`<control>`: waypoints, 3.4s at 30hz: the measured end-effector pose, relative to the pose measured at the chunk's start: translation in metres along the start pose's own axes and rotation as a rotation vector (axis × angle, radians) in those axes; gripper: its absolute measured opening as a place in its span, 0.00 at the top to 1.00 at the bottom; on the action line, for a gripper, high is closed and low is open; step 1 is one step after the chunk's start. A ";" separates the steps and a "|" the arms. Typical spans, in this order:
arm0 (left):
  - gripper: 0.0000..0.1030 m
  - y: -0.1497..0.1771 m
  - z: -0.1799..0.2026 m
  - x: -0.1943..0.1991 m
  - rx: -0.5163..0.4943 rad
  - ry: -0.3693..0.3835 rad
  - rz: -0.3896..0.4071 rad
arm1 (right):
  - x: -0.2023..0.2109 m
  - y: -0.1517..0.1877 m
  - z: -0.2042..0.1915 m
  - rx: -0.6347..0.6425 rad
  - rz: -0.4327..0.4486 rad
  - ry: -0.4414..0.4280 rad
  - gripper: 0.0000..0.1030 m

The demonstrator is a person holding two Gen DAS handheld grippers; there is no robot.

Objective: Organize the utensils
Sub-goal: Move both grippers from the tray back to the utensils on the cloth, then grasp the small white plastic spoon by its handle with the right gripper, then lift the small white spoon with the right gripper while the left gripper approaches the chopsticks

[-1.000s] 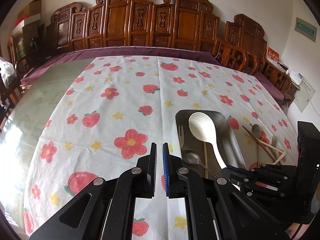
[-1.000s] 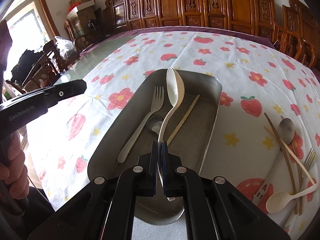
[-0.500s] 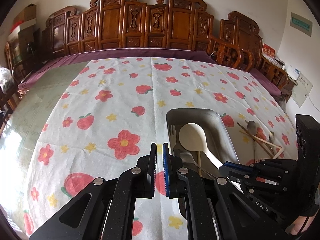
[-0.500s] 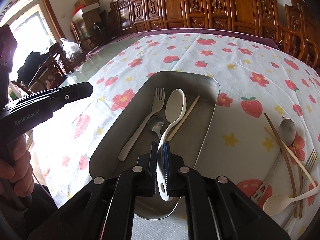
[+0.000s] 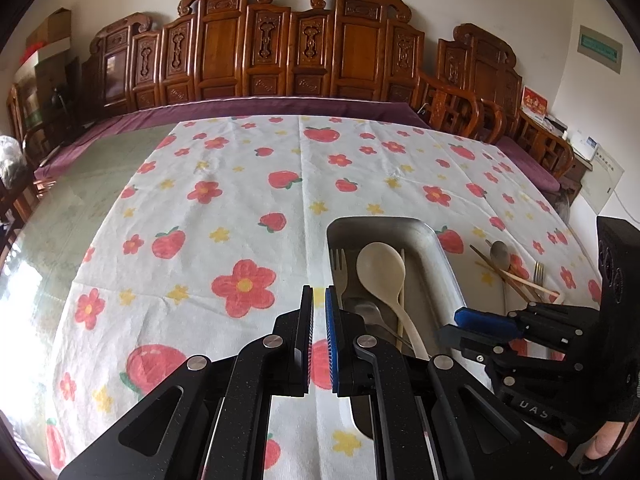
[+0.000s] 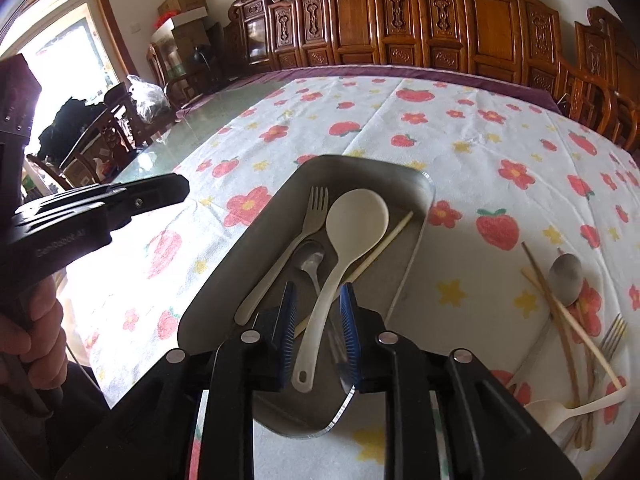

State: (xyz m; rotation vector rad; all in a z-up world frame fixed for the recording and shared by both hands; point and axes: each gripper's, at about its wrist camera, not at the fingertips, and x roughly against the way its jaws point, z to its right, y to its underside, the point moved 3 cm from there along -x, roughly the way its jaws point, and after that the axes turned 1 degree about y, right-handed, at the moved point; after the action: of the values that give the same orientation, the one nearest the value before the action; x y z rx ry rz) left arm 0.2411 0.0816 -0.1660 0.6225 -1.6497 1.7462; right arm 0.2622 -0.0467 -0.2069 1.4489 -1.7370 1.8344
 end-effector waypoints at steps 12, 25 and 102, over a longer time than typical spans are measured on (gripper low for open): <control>0.82 0.008 0.049 0.006 -0.083 0.056 0.018 | 0.085 0.043 0.066 -0.044 0.059 0.132 0.76; 0.65 0.019 0.094 0.001 -0.125 0.117 0.016 | 0.106 0.096 0.158 -0.211 0.029 0.290 0.65; 0.65 0.043 0.144 0.010 -0.189 0.174 0.046 | 0.046 0.094 0.143 -0.275 -0.030 0.363 0.93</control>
State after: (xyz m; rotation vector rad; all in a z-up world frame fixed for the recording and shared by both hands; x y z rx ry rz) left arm 0.1898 -0.0598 -0.1743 0.3384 -1.6917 1.6036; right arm 0.2408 -0.2153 -0.2581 0.9644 -1.6885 1.6394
